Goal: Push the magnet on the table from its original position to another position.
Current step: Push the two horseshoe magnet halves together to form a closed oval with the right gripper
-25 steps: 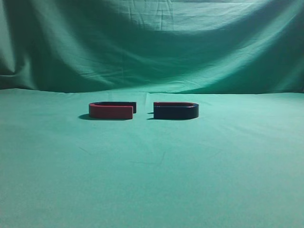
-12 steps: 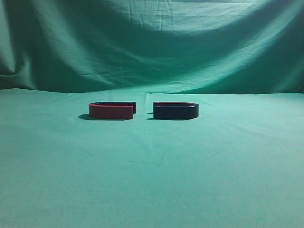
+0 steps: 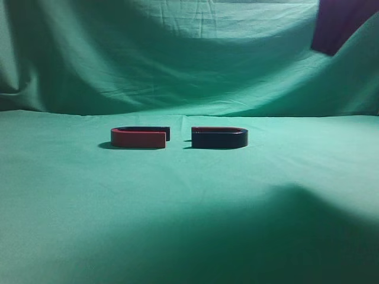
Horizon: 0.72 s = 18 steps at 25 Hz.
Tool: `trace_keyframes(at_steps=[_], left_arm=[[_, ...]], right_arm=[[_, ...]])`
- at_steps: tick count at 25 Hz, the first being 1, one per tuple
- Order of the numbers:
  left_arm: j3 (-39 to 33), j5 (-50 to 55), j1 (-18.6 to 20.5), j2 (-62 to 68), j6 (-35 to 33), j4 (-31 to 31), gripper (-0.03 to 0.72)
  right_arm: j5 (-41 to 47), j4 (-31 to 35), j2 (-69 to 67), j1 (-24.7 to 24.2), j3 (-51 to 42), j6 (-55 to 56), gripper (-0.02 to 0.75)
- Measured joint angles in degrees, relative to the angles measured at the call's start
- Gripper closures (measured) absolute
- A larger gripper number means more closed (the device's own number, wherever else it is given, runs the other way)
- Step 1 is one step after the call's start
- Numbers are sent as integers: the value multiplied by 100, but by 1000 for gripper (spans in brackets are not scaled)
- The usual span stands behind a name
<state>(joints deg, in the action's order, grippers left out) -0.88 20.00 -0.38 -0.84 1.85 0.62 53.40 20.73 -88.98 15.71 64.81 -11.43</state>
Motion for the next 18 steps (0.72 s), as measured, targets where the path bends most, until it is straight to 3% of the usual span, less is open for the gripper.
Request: trace_keyframes(at_steps=[7,18], left_arm=[[0,0,0,0,0,0,316],[0,0,0,0,0,0,316]], right_arm=[[-20,-231,-1426,332,1093,333,738],[114,-724,-3141,395,2562,786,738]])
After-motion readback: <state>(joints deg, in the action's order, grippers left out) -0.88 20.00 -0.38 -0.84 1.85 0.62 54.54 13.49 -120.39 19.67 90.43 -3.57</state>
